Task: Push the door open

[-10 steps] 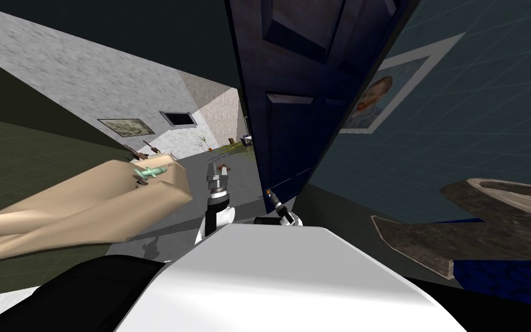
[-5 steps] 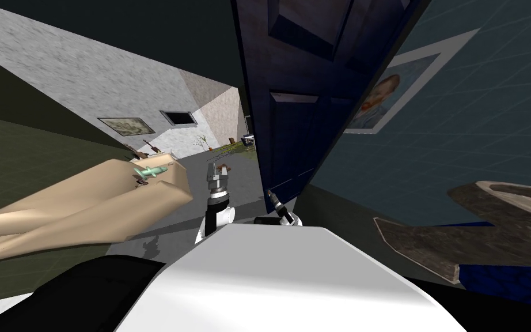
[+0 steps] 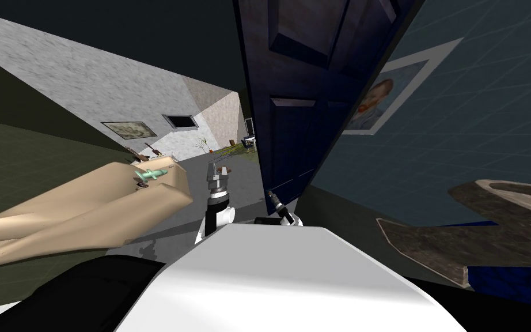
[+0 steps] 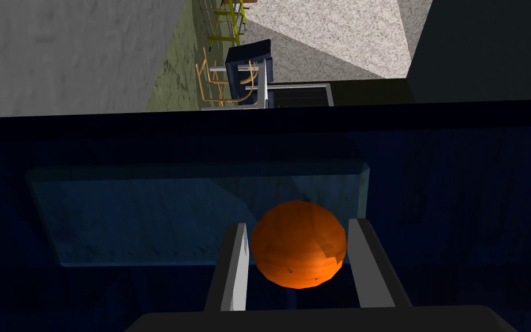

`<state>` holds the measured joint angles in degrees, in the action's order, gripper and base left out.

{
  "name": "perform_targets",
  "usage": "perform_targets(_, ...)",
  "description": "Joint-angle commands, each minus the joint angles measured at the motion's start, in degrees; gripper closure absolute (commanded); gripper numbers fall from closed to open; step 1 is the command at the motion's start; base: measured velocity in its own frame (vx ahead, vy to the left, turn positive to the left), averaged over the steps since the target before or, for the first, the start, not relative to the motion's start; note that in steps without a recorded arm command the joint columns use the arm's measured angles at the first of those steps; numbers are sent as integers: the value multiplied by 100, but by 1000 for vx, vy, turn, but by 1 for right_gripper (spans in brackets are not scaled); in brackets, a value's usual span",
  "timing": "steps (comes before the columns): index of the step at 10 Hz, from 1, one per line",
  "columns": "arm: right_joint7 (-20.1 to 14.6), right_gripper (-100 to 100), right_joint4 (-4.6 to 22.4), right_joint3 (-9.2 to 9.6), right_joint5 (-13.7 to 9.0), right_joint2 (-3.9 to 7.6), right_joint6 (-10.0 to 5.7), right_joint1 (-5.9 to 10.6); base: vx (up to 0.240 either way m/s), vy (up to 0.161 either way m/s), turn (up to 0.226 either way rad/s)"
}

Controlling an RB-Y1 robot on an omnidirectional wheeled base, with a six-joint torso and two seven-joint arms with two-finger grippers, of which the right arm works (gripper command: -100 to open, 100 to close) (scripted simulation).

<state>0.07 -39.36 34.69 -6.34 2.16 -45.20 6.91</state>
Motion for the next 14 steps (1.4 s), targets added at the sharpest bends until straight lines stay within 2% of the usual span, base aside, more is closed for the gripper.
perform_targets(1,9,100,-172,-80,-25,85,66,-12,110,93,-22)
perform_targets(4,9,100,-172,-80,-25,85,66,-12,27,15,15)
perform_targets(5,49,100,-144,-246,-63,129,61,2,111,115,-76)
perform_targets(10,127,100,-88,-567,-136,180,53,30,137,131,-53)
perform_targets(11,156,100,-67,-687,-164,191,50,40,117,113,-52)
perform_targets(13,156,100,-67,-687,-164,191,50,40,86,62,-60)
perform_targets(14,146,-100,2,-711,-183,180,12,80,-74,19,-83)
